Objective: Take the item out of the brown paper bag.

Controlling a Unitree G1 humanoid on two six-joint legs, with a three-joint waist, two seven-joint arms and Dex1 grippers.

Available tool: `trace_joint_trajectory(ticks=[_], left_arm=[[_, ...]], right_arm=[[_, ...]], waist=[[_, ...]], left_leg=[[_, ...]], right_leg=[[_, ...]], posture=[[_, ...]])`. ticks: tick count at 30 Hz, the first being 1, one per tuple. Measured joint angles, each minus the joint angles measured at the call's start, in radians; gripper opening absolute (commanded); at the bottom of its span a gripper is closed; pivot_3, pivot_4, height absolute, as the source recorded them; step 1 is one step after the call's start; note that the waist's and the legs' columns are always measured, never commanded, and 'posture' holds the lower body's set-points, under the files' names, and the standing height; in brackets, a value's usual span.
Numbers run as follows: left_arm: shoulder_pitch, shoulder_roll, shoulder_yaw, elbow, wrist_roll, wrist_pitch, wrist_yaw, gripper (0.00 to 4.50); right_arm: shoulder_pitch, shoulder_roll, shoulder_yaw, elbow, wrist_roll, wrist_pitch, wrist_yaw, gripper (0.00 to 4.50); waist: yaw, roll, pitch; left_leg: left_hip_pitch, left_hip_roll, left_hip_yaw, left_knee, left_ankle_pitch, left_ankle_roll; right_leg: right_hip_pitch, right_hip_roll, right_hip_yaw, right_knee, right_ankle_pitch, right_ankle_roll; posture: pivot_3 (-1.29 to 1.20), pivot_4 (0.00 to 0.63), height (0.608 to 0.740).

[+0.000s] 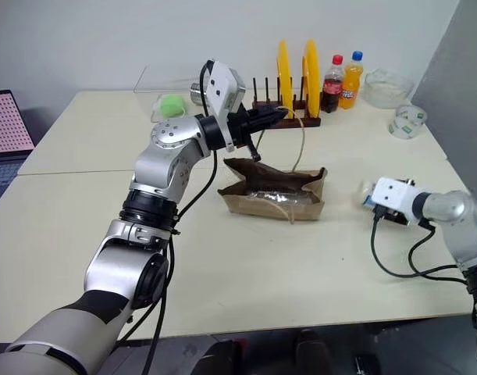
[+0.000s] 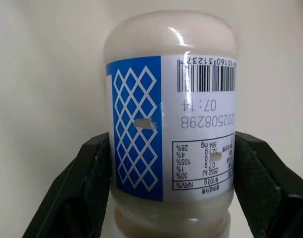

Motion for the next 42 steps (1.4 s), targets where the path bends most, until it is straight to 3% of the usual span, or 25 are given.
trace_joint_trajectory(ticks=[4,11,16,19,22,27,32,37,42], left_arm=[[0.0,0.001,0.0,-0.003,0.0,0.0,0.0,0.0],[0.001,0.002,0.0,-0.006,0.0,0.0,0.001,0.0],[0.0,-0.002,-0.001,-0.005,0.001,-0.002,-0.001,0.0],[0.0,0.003,-0.001,0.002,0.001,-0.005,-0.013,0.0],[0.0,0.01,-0.005,0.003,0.001,-0.006,-0.048,0.0],[0.001,0.08,-0.005,-0.006,0.001,0.02,-0.09,1.22],[0.025,0.155,0.004,-0.09,-0.005,0.061,-0.11,2.72],[0.117,0.241,0.05,-0.252,-0.037,0.119,-0.103,4.26],[0.357,0.286,0.119,-0.48,-0.068,0.242,-0.008,4.26]], right_arm=[[-0.003,0.0,-0.001,0.013,0.0,-0.021,0.025,4.42],[0.055,-0.046,-0.104,-0.12,0.07,0.02,0.085,4.47],[0.231,-0.056,-0.323,-0.413,0.238,0.185,0.12,4.47],[0.375,0.064,-0.48,-0.722,0.4,0.33,0.075,4.47],[0.464,0.212,-0.512,-0.946,0.462,0.404,-0.047,4.47],[0.58,0.497,-0.366,-1.138,0.431,0.447,-0.306,4.5],[0.551,0.578,-0.237,-1.145,0.354,0.436,-0.426,4.5],[0.513,0.591,-0.23,-1.076,0.328,0.386,-0.451,4.5],[0.502,0.584,-0.277,-1.04,0.355,0.35,-0.438,4.5]], waist=[[0.0,0.0,0.0],[0.004,0.0,0.0],[0.018,0.0,0.0],[0.02,0.0,0.0],[0.022,0.0,0.0],[0.014,0.001,-0.001],[0.015,0.001,-0.001],[0.015,0.001,-0.001],[0.016,0.002,-0.001]], left_leg=[[0.0,0.0,0.0,0.0,0.0,0.0],[0.0,0.0,-0.001,0.0,0.0,0.0],[0.0,0.0,-0.002,0.0,0.0,0.0],[-0.001,0.0,-0.003,0.001,0.0,0.0],[0.0,0.0,-0.003,0.002,0.0,0.0],[0.002,0.0,-0.002,0.002,0.0,0.0],[0.003,0.001,-0.004,0.002,0.001,-0.001],[0.003,0.001,-0.004,0.001,0.001,-0.001],[0.003,0.002,-0.004,0.001,0.0,0.001]], right_leg=[[0.0,0.0,0.0,0.0,0.0,0.0],[0.001,0.0,0.0,0.0,0.0,0.0],[0.001,0.0,-0.001,0.0,0.0,0.0],[0.002,0.0,-0.002,0.0,0.0,0.0],[0.003,0.001,-0.002,0.001,0.001,0.001],[0.001,0.001,0.0,0.006,0.001,0.001],[0.001,0.002,-0.001,0.007,0.0,0.001],[0.001,0.002,-0.001,0.007,0.0,0.001],[0.001,0.002,0.0,0.007,0.0,0.001]], posture=[[0.0,0.15,0.74],[0.0,0.15,0.74],[0.0,0.15,0.74],[0.0,0.15,0.74],[0.0,0.15,0.74],[0.0,0.15,0.74],[0.0,0.15,0.74],[0.0,0.15,0.74],[0.0,0.15,0.74]])
